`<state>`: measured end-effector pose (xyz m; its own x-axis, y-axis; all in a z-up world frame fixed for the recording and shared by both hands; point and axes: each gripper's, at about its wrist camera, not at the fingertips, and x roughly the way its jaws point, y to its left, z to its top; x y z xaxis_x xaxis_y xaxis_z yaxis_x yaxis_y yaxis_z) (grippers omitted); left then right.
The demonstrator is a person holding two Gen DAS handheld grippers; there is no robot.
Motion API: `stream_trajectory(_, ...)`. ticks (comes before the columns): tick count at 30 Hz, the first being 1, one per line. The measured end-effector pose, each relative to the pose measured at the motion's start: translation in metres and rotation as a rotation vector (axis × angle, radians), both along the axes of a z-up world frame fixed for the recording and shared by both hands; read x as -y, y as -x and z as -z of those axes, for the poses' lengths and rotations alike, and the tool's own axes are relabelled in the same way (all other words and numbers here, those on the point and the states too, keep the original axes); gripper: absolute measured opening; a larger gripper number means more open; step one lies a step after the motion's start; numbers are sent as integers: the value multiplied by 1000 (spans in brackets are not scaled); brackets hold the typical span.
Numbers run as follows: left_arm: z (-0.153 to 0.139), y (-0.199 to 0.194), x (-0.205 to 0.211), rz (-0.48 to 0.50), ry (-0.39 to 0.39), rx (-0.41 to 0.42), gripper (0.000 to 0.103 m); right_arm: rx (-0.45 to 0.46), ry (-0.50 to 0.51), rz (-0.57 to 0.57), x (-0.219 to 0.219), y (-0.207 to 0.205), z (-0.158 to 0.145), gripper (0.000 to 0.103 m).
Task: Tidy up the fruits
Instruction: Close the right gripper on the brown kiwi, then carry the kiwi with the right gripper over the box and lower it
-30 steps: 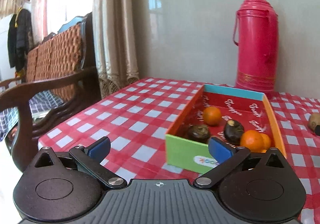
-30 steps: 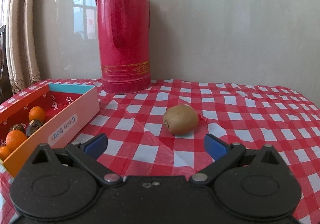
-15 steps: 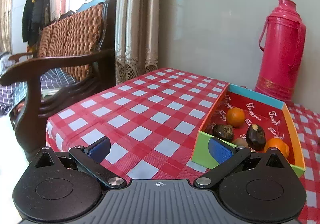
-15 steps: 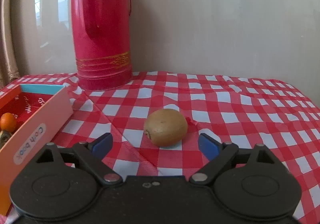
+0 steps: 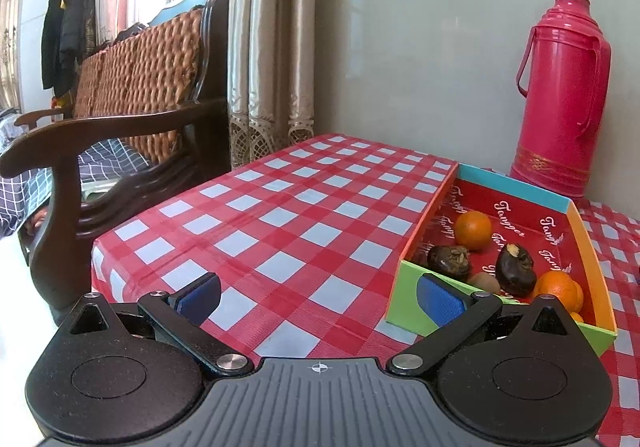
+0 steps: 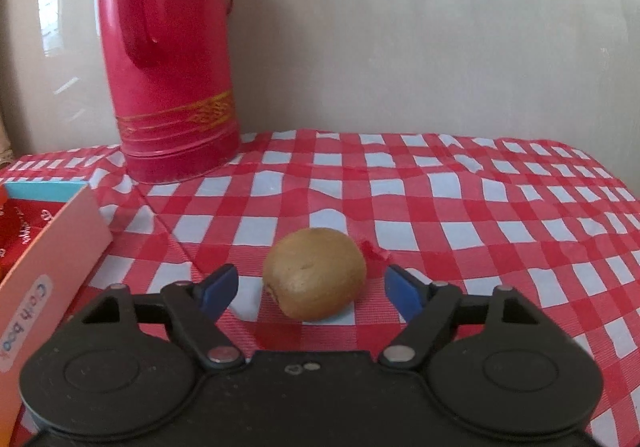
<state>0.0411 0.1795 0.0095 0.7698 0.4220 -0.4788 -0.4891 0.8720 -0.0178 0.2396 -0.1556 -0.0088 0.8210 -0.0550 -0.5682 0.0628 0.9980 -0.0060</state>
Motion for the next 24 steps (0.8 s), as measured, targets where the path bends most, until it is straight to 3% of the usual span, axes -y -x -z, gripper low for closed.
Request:
stream_trajectory(10, 0, -2, 4, 11, -1, -5, 103, -35, -26, 8, 2, -16, 6, 71)
stream_trajectory(14, 0, -2, 4, 10, 6, -4, 103, -31, -43, 5, 4, -14, 7, 52)
stream_trajectory(24, -1, -1, 4, 8, 5, -1, 103, -22, -55, -6, 3, -9, 5, 50)
